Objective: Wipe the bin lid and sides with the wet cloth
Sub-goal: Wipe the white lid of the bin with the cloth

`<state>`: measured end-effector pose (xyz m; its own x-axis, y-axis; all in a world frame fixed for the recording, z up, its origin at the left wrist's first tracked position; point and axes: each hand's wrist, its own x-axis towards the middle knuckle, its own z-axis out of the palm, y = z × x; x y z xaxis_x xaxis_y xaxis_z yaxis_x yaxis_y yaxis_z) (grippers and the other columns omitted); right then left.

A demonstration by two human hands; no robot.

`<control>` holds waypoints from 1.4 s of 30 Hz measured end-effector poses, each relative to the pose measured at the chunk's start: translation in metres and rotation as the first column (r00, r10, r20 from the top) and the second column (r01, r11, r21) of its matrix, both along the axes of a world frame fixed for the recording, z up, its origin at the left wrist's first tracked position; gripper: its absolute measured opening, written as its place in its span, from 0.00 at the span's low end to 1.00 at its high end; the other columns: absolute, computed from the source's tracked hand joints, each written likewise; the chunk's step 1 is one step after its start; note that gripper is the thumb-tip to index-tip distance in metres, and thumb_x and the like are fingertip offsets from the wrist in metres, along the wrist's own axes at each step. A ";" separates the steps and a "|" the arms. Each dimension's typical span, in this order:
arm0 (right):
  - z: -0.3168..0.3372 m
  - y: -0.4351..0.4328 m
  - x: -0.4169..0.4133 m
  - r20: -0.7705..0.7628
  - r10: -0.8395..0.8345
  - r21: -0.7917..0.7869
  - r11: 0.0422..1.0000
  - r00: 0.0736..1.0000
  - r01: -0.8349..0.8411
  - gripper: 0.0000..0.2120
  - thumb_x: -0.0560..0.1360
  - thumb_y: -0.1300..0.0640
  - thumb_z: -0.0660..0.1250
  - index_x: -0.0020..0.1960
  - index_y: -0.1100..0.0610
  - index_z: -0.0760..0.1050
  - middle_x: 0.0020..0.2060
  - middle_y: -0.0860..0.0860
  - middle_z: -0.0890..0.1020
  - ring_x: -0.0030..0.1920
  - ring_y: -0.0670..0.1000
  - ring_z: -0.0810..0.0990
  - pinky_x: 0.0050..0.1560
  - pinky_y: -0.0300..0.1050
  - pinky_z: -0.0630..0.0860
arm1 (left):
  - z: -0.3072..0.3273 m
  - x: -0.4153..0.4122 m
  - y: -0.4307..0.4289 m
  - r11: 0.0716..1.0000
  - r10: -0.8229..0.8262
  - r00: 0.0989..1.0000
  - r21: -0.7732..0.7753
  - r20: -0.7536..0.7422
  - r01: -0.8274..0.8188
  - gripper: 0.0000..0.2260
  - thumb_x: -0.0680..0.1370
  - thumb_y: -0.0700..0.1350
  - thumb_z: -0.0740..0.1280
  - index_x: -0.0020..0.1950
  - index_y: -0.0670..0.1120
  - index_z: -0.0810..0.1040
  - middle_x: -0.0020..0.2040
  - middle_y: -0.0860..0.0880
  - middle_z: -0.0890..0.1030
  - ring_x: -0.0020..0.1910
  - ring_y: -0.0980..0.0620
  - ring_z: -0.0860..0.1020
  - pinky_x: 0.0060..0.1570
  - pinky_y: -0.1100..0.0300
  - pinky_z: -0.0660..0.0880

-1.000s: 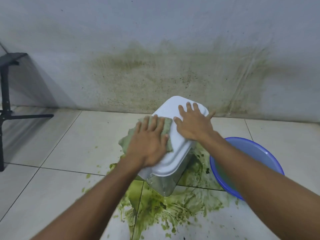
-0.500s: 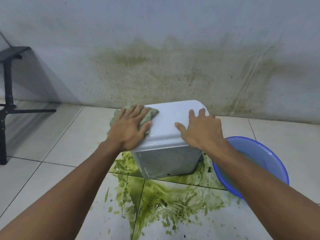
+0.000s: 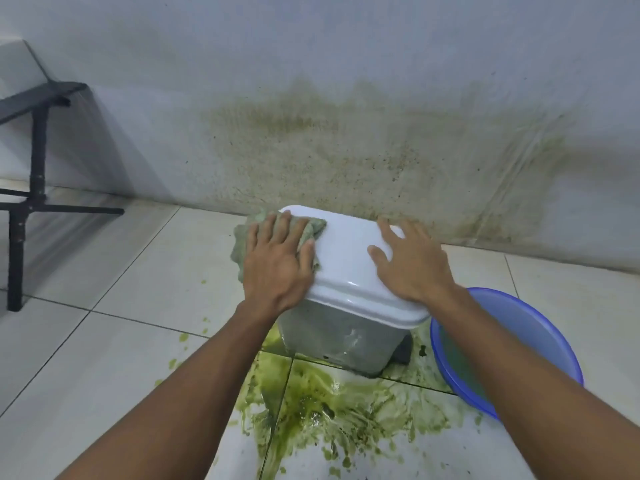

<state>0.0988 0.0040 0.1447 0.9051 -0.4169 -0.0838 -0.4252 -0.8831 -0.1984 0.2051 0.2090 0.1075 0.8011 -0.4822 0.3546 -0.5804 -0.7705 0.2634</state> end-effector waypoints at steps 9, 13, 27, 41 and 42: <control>0.008 0.008 -0.006 0.019 -0.146 -0.225 0.963 0.989 0.147 0.35 0.78 0.31 0.46 0.72 0.54 0.67 0.61 0.60 0.70 0.63 0.61 0.68 0.55 0.60 0.75 | -0.009 -0.018 -0.034 0.912 0.066 0.961 -0.375 -0.267 -0.167 0.28 0.83 0.57 0.51 0.82 0.50 0.61 0.84 0.47 0.50 0.82 0.48 0.43 0.80 0.46 0.42; 0.018 -0.018 -0.011 0.004 -0.170 -0.043 0.985 0.985 0.170 0.36 0.75 0.26 0.51 0.68 0.52 0.71 0.62 0.58 0.71 0.64 0.61 0.70 0.60 0.57 0.71 | 0.005 0.012 -0.062 0.950 -0.054 0.949 -0.308 -0.310 -0.046 0.24 0.85 0.53 0.55 0.81 0.51 0.62 0.84 0.46 0.51 0.82 0.46 0.44 0.80 0.47 0.42; 0.004 0.001 -0.019 -0.017 0.038 0.110 0.993 0.999 -0.036 0.26 0.83 0.37 0.45 0.79 0.34 0.44 0.82 0.46 0.46 0.80 0.54 0.51 0.72 0.61 0.60 | -0.004 -0.063 -0.062 0.825 -0.163 0.813 -0.529 -0.560 -0.199 0.29 0.87 0.53 0.52 0.84 0.50 0.42 0.84 0.53 0.39 0.81 0.57 0.36 0.79 0.55 0.39; 0.007 0.002 -0.026 -0.042 0.010 0.079 0.997 0.999 -0.006 0.24 0.84 0.41 0.44 0.80 0.35 0.46 0.81 0.45 0.44 0.80 0.55 0.52 0.71 0.62 0.60 | 0.017 -0.024 -0.066 0.839 -0.172 0.767 -0.500 -0.618 -0.215 0.25 0.87 0.50 0.50 0.84 0.46 0.50 0.84 0.49 0.51 0.83 0.49 0.48 0.79 0.53 0.49; 0.007 0.003 -0.025 -0.041 0.011 0.079 0.997 0.999 -0.008 0.24 0.84 0.41 0.44 0.80 0.35 0.46 0.81 0.45 0.43 0.80 0.55 0.52 0.71 0.63 0.60 | 0.023 -0.007 -0.067 0.838 -0.176 0.755 -0.498 -0.632 -0.222 0.24 0.87 0.48 0.50 0.83 0.46 0.53 0.83 0.48 0.55 0.82 0.48 0.51 0.77 0.54 0.51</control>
